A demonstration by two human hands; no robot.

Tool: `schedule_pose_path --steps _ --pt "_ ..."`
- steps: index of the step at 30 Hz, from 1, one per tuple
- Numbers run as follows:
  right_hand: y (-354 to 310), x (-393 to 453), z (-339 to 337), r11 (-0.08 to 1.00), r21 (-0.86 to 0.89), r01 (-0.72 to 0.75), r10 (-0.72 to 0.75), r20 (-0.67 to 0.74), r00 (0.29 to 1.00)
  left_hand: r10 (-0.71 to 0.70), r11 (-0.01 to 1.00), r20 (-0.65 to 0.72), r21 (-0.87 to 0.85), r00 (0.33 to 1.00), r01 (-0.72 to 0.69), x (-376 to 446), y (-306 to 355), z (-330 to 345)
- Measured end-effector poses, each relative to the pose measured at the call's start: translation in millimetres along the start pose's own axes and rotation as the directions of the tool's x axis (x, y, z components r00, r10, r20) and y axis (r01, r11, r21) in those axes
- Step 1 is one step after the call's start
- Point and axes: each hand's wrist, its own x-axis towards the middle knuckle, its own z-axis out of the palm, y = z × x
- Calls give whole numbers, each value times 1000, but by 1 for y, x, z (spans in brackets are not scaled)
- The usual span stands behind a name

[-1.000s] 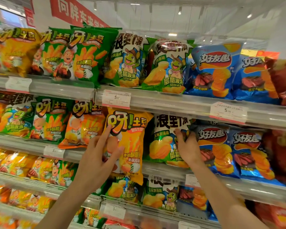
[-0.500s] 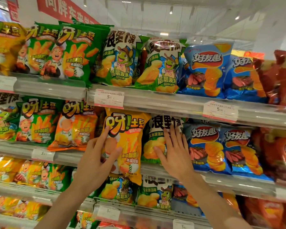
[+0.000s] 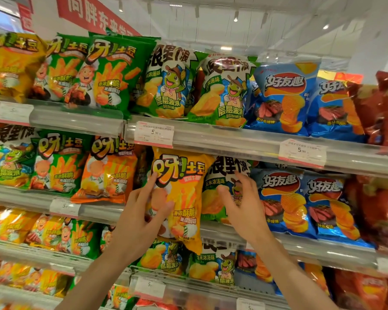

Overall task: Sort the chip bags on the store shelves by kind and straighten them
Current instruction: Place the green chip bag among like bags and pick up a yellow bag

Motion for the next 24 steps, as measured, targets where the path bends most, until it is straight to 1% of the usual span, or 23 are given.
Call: schedule_pose_path --steps 2,3,5,8,13,16,21,24 --pt "-20 -10 -5 973 196 -121 105 89 990 4 1000 18 -17 1000 -4 -2 5 6" --pt "-29 -15 -6 952 249 -178 142 157 977 7 1000 29 -24 1000 -6 -3 9 10" --pt "-39 -22 -4 904 325 -278 191 274 942 13 999 42 -37 999 -12 -6 15 18" --pt "-44 -29 -2 831 406 -379 236 360 903 13 998 59 -63 998 -9 -12 25 28" --pt "-30 -40 -5 785 450 -426 269 371 889 -9 998 58 -63 998 13 -25 34 41" --pt "-19 -45 -6 770 461 -441 257 409 876 -24 999 36 -43 999 26 -36 36 45" --pt "-12 -55 3 729 487 -481 254 460 851 -108 993 4 -45 994 108 -54 43 42" --pt "-20 -60 16 719 488 -494 239 494 836 -147 989 -34 3 989 147 -60 39 29"
